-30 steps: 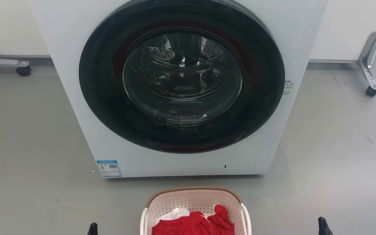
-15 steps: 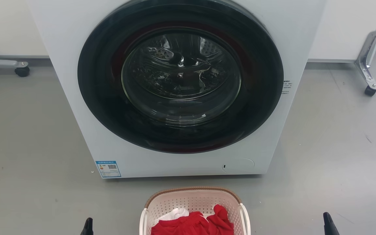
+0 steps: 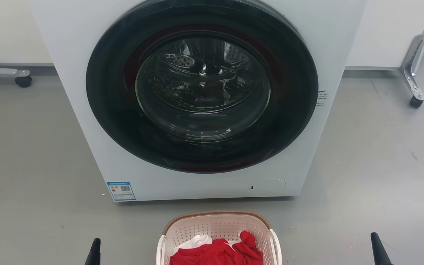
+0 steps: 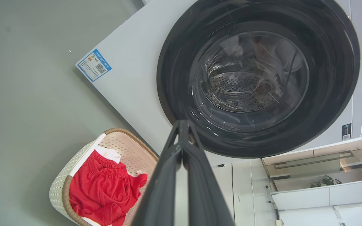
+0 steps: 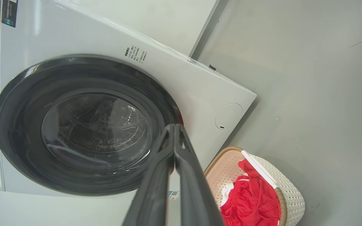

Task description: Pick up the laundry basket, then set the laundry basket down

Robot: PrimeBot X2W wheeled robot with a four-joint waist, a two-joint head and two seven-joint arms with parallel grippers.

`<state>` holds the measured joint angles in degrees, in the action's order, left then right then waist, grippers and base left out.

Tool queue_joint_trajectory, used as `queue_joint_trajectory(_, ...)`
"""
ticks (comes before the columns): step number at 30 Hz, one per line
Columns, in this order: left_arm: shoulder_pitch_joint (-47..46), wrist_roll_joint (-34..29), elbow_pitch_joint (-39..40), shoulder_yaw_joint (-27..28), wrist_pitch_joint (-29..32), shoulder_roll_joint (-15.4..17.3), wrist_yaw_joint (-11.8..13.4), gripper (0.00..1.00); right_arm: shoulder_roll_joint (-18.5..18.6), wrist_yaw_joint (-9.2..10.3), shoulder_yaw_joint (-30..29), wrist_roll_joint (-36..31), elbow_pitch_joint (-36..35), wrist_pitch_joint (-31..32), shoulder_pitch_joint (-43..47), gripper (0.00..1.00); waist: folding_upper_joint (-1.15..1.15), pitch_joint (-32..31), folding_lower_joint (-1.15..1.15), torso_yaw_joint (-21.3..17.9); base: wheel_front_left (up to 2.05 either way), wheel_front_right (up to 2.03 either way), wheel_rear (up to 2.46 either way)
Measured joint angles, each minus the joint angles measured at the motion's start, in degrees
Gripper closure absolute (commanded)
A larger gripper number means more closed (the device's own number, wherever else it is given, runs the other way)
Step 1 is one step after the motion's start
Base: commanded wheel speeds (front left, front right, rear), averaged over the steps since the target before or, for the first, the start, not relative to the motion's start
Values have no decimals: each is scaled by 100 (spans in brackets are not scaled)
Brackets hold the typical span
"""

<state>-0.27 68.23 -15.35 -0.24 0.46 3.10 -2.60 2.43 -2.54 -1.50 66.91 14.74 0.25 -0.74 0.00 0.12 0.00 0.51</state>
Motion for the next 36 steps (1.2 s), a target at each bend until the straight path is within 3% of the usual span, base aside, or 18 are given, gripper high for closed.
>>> queue_joint_trajectory(31,-412,2252,-153,537,588,-59,-425,100,-2,-416,-597,2427,232,604,-400,100,0,-2,0,-52,0,0,0)
queue_joint_trajectory(36,-438,2340,-157,547,605,-64,-449,100,-2,-430,-608,2453,235,624,-443,100,0,-2,0,-52,0,0,0)
